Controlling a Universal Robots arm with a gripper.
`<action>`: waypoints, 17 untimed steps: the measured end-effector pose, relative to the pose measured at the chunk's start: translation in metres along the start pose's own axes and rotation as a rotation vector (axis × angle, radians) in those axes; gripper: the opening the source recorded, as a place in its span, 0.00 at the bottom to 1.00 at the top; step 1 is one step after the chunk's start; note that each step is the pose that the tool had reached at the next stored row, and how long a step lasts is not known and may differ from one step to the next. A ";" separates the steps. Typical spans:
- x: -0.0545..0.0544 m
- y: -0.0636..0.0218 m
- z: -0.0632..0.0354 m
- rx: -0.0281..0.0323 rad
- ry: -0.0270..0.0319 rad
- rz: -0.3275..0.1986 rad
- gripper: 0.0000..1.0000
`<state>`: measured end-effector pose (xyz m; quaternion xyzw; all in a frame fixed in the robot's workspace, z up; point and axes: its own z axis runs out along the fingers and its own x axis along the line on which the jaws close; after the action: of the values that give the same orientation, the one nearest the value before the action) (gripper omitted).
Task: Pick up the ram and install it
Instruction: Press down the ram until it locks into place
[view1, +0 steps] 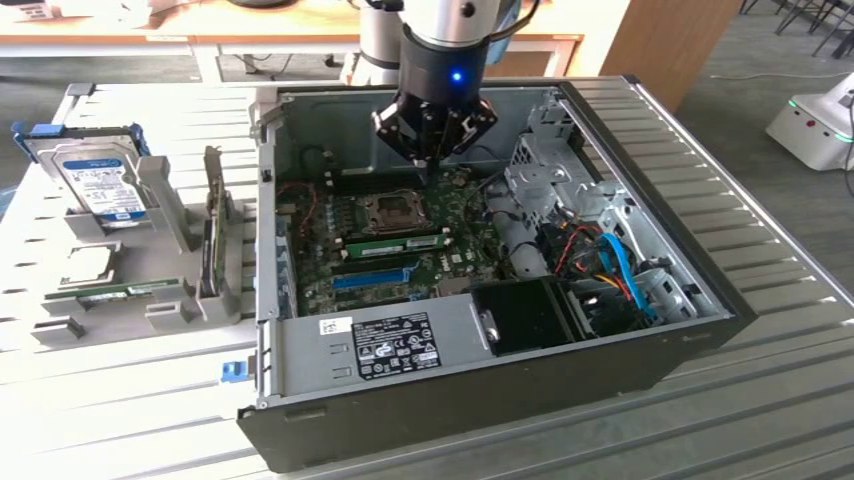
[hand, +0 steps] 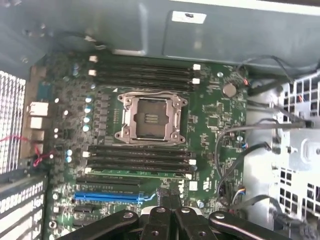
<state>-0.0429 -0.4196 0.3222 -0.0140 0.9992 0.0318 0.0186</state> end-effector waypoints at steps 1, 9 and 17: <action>0.000 0.0000 0.0001 0.0005 -0.0010 0.015 0.11; 0.000 0.0000 0.0005 0.0040 -0.0065 0.104 0.11; -0.001 0.0000 0.0008 0.0068 0.0005 0.105 0.11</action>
<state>-0.0423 -0.4196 0.3214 0.0387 0.9987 0.0293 0.0167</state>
